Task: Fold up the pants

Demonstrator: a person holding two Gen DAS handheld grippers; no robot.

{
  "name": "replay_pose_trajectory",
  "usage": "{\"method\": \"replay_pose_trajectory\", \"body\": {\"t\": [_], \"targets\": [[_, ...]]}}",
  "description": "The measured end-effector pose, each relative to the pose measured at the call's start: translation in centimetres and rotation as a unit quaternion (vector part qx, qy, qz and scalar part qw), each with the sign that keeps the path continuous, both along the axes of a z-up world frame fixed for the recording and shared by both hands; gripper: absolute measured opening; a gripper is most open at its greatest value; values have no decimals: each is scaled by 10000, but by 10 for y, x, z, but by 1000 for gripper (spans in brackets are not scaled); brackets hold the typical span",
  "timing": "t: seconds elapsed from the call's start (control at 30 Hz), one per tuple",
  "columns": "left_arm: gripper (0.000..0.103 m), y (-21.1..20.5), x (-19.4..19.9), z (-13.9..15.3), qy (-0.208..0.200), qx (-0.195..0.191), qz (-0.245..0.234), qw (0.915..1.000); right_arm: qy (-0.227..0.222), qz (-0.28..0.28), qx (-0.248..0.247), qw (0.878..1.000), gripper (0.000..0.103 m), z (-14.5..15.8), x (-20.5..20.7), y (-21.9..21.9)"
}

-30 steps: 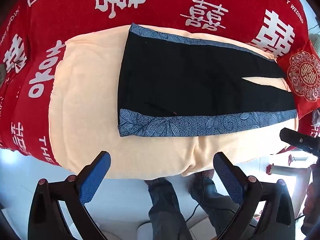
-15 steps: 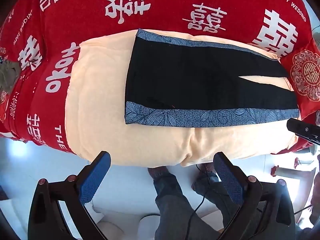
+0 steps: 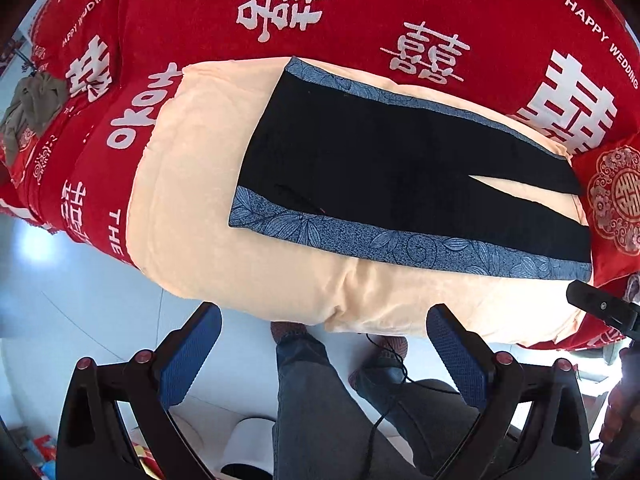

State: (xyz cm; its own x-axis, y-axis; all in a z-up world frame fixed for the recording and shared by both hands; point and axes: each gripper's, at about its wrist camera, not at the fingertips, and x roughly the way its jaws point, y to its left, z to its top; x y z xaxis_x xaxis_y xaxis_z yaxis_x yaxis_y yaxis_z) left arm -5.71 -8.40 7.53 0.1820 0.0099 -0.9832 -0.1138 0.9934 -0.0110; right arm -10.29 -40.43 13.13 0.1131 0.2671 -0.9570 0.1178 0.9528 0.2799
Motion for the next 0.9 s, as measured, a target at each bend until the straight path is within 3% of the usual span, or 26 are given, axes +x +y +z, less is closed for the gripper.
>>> {"method": "replay_pose_trajectory", "body": {"t": [0.1,0.23,0.37,0.57,0.9], "targets": [[103,-5,-2,-2,140,197,34,9997,235,-35,63,9997,103,-13,-4,-9],[103,-3,4,-2,37,438,-20,9990,347,-153,153,9992,103,-20,1,-13],[103,-1,20,-10,61,301,-197,9993,207,-139,-16,9997,103,-19,12,-5],[103,10,45,-9,-112,428,-515,9977,245,-251,-3,9994,103,-27,25,12],[103,30,68,-28,137,300,-685,9971,444,-348,-100,9984,103,-40,40,42]]}}
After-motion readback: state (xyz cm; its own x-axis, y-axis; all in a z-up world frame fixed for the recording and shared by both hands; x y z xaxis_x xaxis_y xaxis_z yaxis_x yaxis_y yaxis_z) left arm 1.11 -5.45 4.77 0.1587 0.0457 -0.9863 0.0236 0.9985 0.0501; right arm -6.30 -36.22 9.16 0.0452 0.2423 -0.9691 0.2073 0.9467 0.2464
